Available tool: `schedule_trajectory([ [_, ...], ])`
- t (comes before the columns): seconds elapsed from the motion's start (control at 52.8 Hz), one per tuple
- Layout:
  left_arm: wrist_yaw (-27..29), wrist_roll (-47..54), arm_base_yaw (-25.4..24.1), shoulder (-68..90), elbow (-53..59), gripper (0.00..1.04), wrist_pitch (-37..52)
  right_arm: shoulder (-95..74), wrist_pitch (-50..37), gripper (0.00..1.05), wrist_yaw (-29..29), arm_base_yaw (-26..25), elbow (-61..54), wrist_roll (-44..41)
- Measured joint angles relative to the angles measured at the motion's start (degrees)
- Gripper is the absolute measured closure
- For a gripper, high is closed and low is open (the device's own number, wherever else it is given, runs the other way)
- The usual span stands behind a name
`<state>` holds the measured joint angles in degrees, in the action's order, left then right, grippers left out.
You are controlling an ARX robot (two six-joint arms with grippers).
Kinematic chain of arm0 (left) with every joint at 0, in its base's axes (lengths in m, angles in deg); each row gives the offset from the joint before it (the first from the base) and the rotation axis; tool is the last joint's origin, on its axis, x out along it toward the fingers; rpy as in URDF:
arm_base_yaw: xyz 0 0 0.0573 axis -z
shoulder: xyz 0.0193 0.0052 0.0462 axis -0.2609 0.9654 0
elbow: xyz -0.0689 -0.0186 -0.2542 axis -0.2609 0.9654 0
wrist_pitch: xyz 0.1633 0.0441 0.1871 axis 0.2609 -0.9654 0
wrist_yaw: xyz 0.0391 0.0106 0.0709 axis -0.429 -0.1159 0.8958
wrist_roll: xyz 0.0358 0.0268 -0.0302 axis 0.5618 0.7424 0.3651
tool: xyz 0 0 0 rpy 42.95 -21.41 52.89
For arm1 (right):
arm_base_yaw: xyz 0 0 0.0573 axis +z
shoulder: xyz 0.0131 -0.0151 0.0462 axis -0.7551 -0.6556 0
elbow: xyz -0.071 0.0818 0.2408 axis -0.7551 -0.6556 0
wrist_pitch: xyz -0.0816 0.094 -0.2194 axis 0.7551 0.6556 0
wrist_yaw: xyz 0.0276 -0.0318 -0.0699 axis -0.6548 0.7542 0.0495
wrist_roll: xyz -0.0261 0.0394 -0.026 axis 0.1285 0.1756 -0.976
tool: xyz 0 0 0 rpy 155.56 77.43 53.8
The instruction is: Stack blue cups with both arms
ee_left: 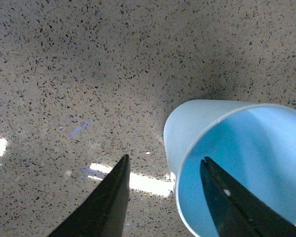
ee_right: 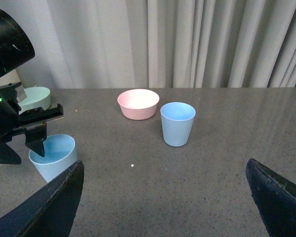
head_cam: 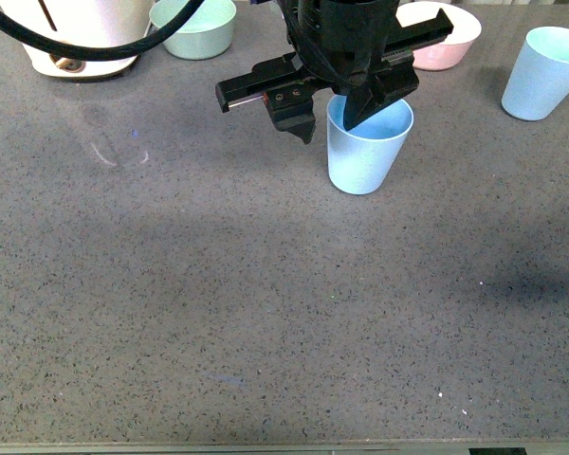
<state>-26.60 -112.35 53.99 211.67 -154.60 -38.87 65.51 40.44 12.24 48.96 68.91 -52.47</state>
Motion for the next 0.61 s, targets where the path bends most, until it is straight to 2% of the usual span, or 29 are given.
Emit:
schedule_trajectory([
  [0.095,0.57,0.22,0.0,0.0,0.0,0.48,0.02,0.02,0.0,0.09,0.0,0.0,0.0,0.0],
  [0.209,1.36,0.5,0.0,-0.7,0.39,0.25,0.48,0.0,0.0,0.09,0.0,0.0,0.0,0.0],
  [0.322,2.43,1.22,0.0,-2.82,2.23,0.08,1.44,0.0,0.0,0.09,0.0,0.0,0.0,0.0],
  [0.607,5.2,2.1,-1.2,-12.81,10.69,0.09,6.6,0.0,0.0,0.09,0.0,0.0,0.0,0.0],
])
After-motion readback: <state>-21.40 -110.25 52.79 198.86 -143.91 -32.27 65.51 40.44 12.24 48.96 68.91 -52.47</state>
